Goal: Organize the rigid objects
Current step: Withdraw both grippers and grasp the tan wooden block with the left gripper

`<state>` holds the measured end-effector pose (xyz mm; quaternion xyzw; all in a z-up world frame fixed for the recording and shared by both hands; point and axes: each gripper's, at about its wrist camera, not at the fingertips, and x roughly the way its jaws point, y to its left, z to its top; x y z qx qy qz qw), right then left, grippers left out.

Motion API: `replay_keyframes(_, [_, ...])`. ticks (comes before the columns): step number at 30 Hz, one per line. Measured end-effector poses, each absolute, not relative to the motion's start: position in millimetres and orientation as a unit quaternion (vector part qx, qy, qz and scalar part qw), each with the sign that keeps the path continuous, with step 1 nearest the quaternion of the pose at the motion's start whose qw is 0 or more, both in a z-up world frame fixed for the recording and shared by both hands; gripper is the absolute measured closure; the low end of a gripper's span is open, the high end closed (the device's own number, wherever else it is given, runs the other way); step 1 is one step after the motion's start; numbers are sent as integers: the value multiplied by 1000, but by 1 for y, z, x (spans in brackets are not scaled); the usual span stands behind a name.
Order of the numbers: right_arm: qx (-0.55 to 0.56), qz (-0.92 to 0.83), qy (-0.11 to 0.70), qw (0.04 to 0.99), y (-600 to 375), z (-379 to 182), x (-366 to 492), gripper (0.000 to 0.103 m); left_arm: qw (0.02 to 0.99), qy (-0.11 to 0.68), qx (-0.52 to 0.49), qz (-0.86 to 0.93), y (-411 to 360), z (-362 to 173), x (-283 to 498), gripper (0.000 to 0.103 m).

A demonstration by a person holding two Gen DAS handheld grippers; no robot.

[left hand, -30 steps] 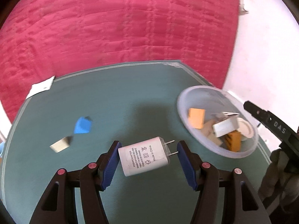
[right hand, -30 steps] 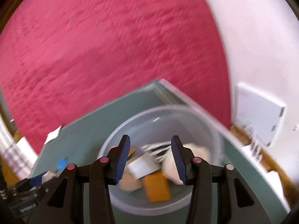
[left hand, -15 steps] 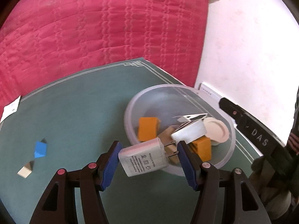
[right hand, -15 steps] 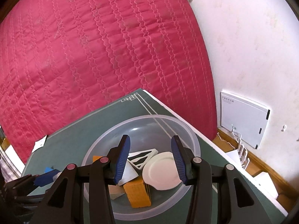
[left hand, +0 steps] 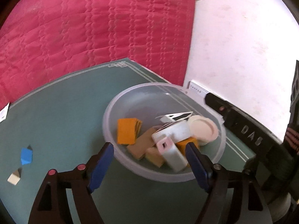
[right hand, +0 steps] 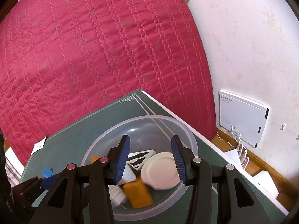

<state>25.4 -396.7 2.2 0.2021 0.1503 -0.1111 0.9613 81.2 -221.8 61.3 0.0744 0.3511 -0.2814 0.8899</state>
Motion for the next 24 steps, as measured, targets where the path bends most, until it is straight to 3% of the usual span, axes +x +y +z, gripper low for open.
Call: replay_keyframes(24, [176, -96, 157, 967, -383, 2, 27, 55, 913, 351, 59, -200, -174, 59, 82, 20])
